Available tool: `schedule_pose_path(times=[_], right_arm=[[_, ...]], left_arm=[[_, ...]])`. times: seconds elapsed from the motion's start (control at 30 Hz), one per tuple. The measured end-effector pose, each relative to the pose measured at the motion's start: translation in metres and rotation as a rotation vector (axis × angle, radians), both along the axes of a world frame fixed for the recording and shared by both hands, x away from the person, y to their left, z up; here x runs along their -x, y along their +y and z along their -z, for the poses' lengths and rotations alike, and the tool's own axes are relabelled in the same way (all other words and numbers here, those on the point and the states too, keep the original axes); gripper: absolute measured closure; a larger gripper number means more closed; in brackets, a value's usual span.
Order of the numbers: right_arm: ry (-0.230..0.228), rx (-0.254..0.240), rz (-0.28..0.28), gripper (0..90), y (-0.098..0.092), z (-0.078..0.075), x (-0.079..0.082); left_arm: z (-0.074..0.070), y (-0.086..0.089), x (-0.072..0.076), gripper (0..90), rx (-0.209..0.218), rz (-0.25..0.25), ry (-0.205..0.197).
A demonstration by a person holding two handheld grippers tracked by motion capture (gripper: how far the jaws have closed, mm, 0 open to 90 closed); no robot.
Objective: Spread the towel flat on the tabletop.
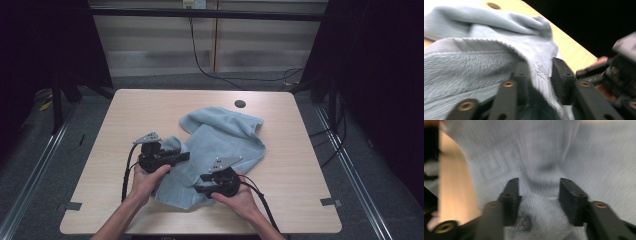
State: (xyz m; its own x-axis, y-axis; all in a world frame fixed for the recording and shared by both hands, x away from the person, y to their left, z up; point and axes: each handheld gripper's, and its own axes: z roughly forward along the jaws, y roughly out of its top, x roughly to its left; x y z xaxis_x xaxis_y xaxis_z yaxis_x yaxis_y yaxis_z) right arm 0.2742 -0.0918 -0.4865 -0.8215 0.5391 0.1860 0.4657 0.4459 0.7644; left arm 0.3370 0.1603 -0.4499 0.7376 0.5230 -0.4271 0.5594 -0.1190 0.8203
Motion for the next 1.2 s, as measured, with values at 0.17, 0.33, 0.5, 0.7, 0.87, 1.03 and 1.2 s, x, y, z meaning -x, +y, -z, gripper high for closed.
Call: schedule_pose_path(times=[0.17,0.33,0.5,0.7,0.87,1.03,1.2], right_arm=[[-0.029,0.064,0.003,69.0,-0.003,0.009,0.002],[-0.026,0.078,0.075,78.0,-0.032,0.005,-0.006],[-0.042,0.118,0.196,76.8,-0.077,-0.003,-0.020],[-0.066,0.058,0.281,63.1,-0.107,-0.015,-0.015],[-0.042,-0.019,0.151,58.6,-0.084,-0.027,0.008],[0.028,0.025,0.030,42.2,-0.049,-0.005,0.014],[0.033,0.069,-0.007,32.5,-0.034,0.003,0.010]], left_arm=[[-0.007,0.031,-0.006,49.7,0.011,-0.054,-0.009],[-0.009,0.055,-0.010,45.9,0.035,-0.099,-0.010],[0.003,0.066,-0.014,46.2,-0.048,-0.147,-0.006],[0.023,0.063,-0.010,44.6,-0.150,-0.105,0.041],[0.036,0.065,-0.008,45.2,-0.195,-0.083,0.067],[0.047,0.064,-0.009,45.2,-0.231,-0.084,0.067],[0.055,0.065,-0.011,40.5,-0.253,-0.080,0.068]])
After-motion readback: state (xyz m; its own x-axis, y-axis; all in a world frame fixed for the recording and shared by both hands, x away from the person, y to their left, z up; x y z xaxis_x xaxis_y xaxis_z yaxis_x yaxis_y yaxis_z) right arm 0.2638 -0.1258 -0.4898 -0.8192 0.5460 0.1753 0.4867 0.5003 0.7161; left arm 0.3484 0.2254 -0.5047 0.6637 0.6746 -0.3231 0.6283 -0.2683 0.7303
